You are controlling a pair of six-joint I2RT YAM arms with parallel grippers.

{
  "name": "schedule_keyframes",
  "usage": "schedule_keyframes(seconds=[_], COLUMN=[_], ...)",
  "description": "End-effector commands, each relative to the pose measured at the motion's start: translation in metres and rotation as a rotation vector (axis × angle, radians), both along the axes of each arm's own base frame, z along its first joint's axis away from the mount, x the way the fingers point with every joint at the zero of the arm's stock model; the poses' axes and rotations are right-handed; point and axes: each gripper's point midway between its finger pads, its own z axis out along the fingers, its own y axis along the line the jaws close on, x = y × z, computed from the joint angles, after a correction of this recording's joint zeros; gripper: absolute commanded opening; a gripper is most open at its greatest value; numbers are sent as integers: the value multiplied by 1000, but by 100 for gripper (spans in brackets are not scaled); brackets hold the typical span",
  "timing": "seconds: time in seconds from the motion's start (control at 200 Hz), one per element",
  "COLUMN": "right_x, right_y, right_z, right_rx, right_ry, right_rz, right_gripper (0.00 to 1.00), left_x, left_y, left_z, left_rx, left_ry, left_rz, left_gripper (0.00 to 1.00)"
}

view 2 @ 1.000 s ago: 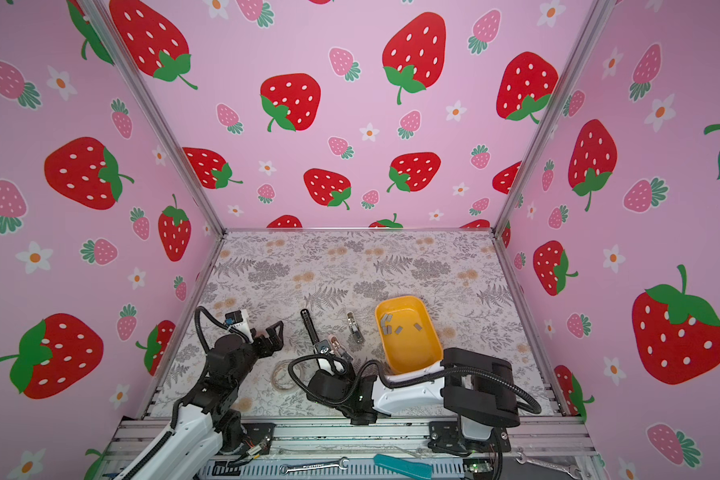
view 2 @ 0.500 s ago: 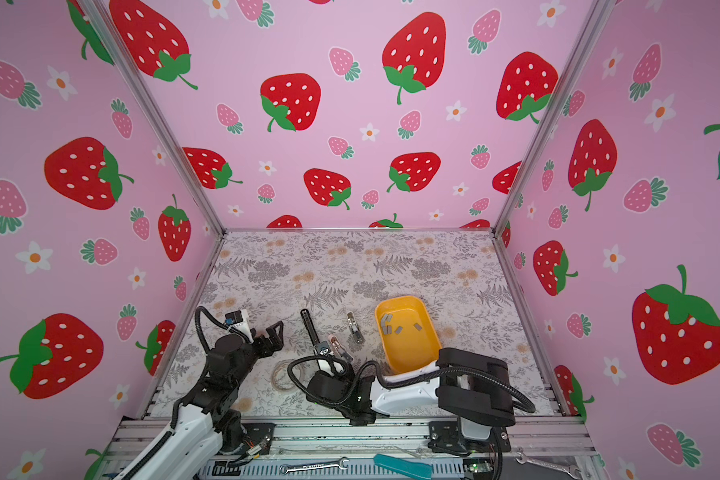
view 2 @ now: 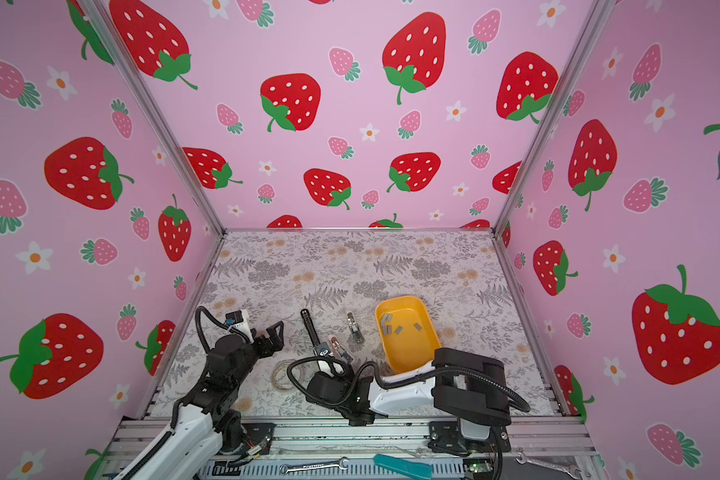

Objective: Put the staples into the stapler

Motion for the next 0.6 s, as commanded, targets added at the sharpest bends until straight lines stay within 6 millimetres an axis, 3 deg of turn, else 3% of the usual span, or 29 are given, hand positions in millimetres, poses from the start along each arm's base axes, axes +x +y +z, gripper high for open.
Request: schedule_keyframes(seconds=[0.0,0.59], right_x=[-1,-6], right_y=[-6,-15], right_z=[-9,-16], right_rx=[-10,-10], right_ry=[6,40], right_rz=[-21,-10], right_gripper=[1,1], left_x=[3,3], left_y=[2,2], left_z=[9,9], left_rx=[9,12], left_ry=[-20,-19], left_rz=[15,16], left_gripper=[99,99])
